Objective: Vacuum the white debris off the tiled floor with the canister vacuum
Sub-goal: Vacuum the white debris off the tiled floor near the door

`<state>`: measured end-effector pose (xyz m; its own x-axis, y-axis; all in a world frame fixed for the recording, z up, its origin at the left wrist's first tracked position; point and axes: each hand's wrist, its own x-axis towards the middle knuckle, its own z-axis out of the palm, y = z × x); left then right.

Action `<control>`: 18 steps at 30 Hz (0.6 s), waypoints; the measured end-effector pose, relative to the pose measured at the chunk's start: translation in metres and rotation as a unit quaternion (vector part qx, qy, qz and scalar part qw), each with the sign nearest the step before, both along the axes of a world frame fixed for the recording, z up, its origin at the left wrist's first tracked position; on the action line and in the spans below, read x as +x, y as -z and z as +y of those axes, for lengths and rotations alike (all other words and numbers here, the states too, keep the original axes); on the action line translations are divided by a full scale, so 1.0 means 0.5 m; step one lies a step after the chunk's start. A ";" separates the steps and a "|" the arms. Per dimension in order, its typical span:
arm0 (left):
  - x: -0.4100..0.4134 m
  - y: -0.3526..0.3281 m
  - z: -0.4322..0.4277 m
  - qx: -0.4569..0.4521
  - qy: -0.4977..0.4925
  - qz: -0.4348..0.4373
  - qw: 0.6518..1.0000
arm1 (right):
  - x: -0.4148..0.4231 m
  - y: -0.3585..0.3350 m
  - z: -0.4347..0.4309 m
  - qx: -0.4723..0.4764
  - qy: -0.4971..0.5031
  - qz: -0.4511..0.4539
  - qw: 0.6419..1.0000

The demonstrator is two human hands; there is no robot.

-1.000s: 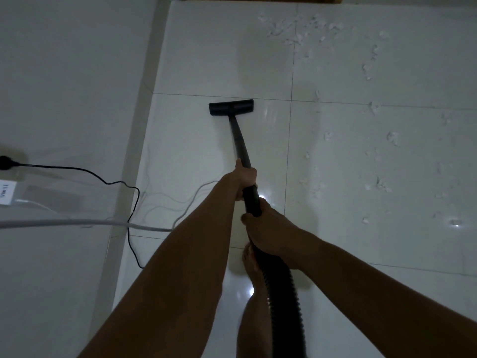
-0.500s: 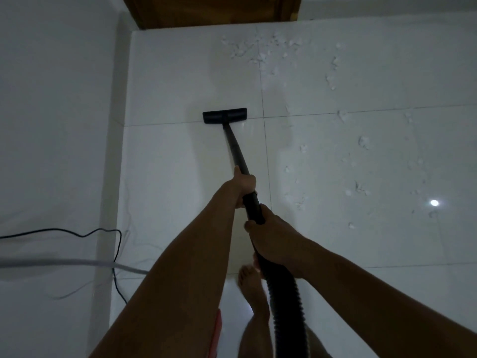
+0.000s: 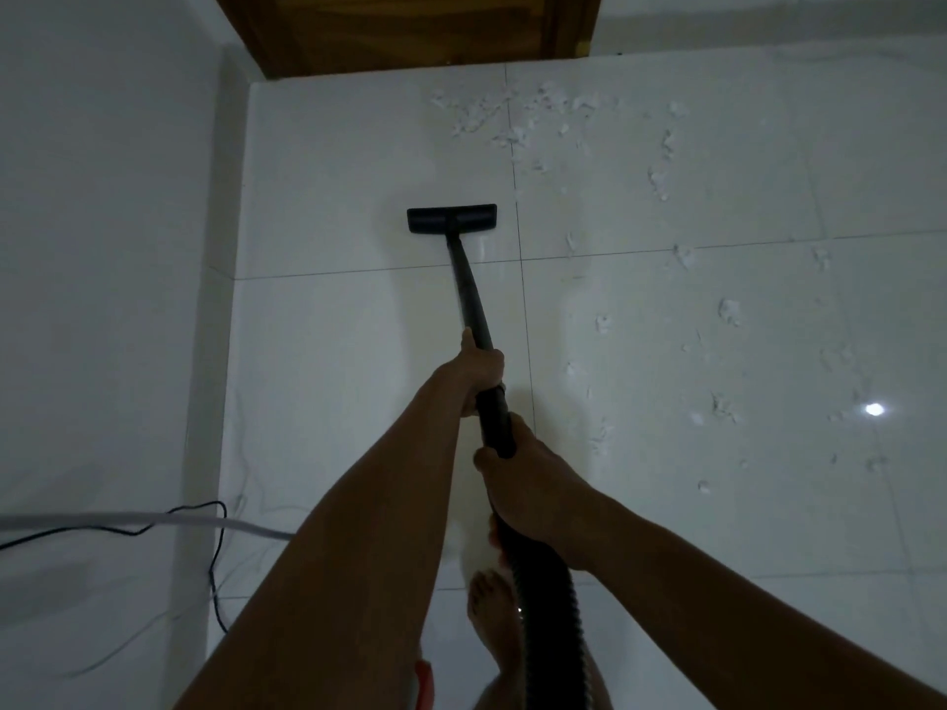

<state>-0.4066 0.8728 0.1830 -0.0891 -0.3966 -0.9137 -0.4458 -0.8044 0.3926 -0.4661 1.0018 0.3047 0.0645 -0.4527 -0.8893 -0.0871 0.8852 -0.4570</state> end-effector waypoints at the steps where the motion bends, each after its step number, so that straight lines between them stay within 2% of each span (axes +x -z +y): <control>1: -0.005 0.002 -0.012 0.004 -0.005 0.002 1.000 | -0.005 0.001 -0.011 0.000 0.002 -0.001 1.000; 18: -0.064 0.096 -0.138 -0.010 -0.026 0.016 0.999 | -0.075 0.056 -0.130 -0.012 -0.031 -0.001 0.999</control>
